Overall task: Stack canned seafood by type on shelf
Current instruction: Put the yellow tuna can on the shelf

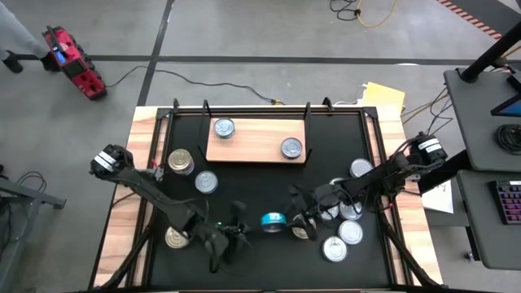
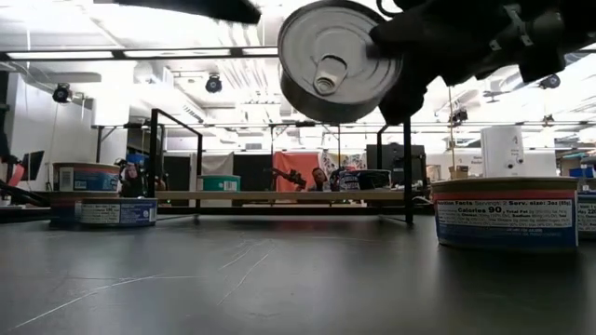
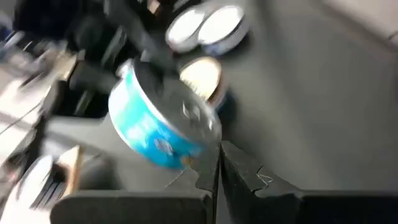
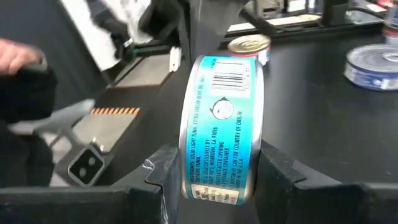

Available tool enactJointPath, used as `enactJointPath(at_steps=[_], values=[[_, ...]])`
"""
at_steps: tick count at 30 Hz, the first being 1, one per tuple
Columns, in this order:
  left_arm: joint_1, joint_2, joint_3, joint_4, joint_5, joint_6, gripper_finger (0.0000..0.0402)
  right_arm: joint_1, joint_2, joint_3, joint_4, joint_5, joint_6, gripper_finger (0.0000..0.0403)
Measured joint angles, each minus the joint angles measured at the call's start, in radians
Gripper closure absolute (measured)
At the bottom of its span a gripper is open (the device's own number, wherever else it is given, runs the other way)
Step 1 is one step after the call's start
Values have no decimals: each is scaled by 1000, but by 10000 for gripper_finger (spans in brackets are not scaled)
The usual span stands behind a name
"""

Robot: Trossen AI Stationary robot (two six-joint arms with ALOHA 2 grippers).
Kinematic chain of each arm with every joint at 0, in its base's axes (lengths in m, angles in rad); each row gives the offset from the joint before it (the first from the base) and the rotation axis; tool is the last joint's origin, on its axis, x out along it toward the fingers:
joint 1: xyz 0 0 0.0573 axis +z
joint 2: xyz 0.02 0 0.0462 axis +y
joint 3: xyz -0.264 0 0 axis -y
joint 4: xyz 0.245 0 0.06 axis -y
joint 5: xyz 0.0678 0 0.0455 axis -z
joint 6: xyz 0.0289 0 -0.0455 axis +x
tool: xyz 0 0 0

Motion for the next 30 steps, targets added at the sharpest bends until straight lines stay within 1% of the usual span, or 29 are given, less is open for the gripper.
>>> enactJointPath(at_steps=[1, 3, 6, 9, 11, 13, 15, 17, 18, 19, 21, 23, 24, 25, 26, 27, 28, 30], values=[[8, -14, -24, 47, 33, 19, 401, 6, 3, 0, -3, -8, -19, 267], [22, -45, -72, 133, 68, 38, 402, 19, 6, 0, -1, -43, -69, 267], [27, -89, -141, 272, 70, 41, 401, 49, 5, 0, 8, -96, -160, 267], [27, -124, -207, 417, 70, 38, 401, 63, 5, -1, 39, -121, -178, 267], [26, -136, -246, 525, 58, 35, 401, 63, 5, -1, 63, -117, -173, 267], [26, -141, -276, 607, 19, 34, 402, 60, 5, -1, 72, -101, -148, 267], [27, -139, -292, 664, -29, 22, 401, 54, 5, -1, 75, -45, -82, 267], [26, -135, -296, 697, -104, 11, 401, 41, 5, -1, 76, 5, 10, 267], [26, -132, -296, 712, -160, -1, 402, 34, 5, -1, 75, 24, 57, 267], [26, -132, -294, 714, -232, -8, 402, 28, 5, -1, 75, 45, 111, 267], [26, -132, -280, 709, -423, -20, 402, 20, 5, -1, 77, 98, 233, 267], [23, -133, -265, 680, -598, -78, 402, 14, 5, -1, 78, 112, 313, 267], [23, -134, -264, 670, -654, -80, 401, 13, 5, -1, 78, 112, 337, 267], [22, -134, -264, 662, -667, -73, 399, 10, 5, -1, 78, 112, 356, 267], [23, -134, -264, 657, -648, -67, 396, 9, 5, -1, 78, 113, 372, 267], [28, -136, -267, 657, -599, -69, 391, 8, 5, -2, 78, 113, 380, 267], [33, -142, -270, 658, -527, -84, 385, 8, 5, -3, 77, 117, 392, 267], [52, -159, -279, 657, -322, -130, 372, 5, 5, -4, 75, 132, 411, 267]])
